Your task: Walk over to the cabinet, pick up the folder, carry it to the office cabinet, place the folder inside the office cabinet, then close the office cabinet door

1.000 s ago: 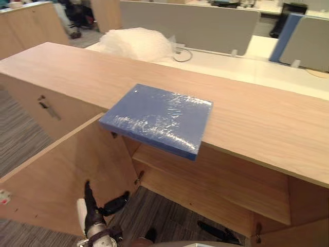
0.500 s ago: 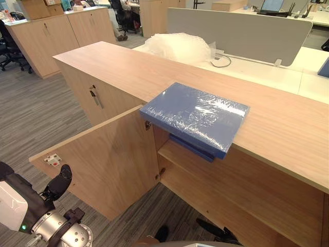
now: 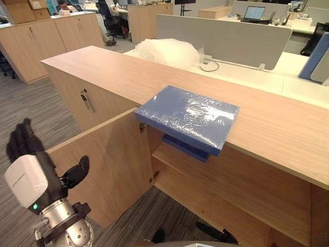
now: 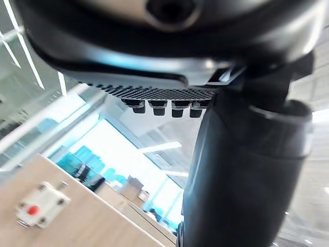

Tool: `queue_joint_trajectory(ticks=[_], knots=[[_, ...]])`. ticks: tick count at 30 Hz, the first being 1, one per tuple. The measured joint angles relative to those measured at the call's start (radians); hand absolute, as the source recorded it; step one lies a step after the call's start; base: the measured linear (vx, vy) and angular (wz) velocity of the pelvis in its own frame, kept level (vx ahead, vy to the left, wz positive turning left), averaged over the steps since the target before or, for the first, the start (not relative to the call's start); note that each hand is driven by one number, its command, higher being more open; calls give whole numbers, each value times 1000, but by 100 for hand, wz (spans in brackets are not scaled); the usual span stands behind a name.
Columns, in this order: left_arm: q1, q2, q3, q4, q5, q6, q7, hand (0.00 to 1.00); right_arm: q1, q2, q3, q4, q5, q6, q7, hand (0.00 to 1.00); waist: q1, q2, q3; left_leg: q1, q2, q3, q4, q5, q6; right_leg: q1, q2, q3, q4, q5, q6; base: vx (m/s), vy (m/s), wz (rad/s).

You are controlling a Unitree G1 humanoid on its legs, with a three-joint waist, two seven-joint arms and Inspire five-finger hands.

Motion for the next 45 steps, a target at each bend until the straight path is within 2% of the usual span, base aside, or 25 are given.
queue_joint_trajectory(ticks=[5, 9, 14, 21, 26, 31, 36, 45], knots=[[-9, 81, -57, 0, 30, -66, -49, 100, -6, -32, -1, 26, -19, -1, 14, 100, -4, 7, -3, 1, 15, 27, 0, 1, 1, -12, 8, 34, 1, 6, -11, 15, -45, -18], [-17, 138, -60, 0, 34, -79, -70, 100, -3, -63, -8, 48, -32, -1, 18, 100, -9, 19, -4, 9, 27, 47, -1, -3, -4, -14, 17, 58, 2, 9, -19, 1, -37, -18], [-27, 189, -65, 1, 35, -80, -83, 100, 1, -72, -11, 55, -34, -1, 20, 100, -16, 20, -5, 7, 47, 59, -1, -6, -10, -28, 33, 78, 9, 8, -32, -9, -50, -12], [-49, 283, -134, 29, 53, -112, -118, 100, 7, -84, -29, 66, -41, -1, 31, 100, -27, 29, -14, 10, 75, 102, -1, -13, -19, -47, 48, 127, 14, 15, -45, -2, -37, -20], [-69, 325, -147, 49, 67, -123, -126, 100, 7, -92, -30, 90, -42, 0, 34, 100, -52, 27, -15, 12, 82, 116, -1, -17, -25, -53, 51, 145, 14, 16, -47, -3, -25, -11], [-119, 344, -155, 90, 67, -123, -127, 100, 9, -98, -50, 94, -71, 1, 38, 100, -58, 30, -16, 11, 91, 132, -1, -19, -27, -64, 55, 166, 19, 18, -49, -7, -20, -11], [-160, 364, -209, 145, 75, -122, -128, 100, 11, -101, -50, 95, -71, 1, 39, 100, -60, 34, -21, 12, 98, 155, -1, -23, -32, -75, 56, 190, 21, 19, -52, -19, -7, -13], [-246, 427, -228, 330, 100, -122, -151, 100, 8, -114, -50, 91, -71, 1, 39, 100, -84, 47, -17, 36, 110, 206, -2, -37, -23, -80, 56, 247, 24, 24, -52, -14, -2, -19]])
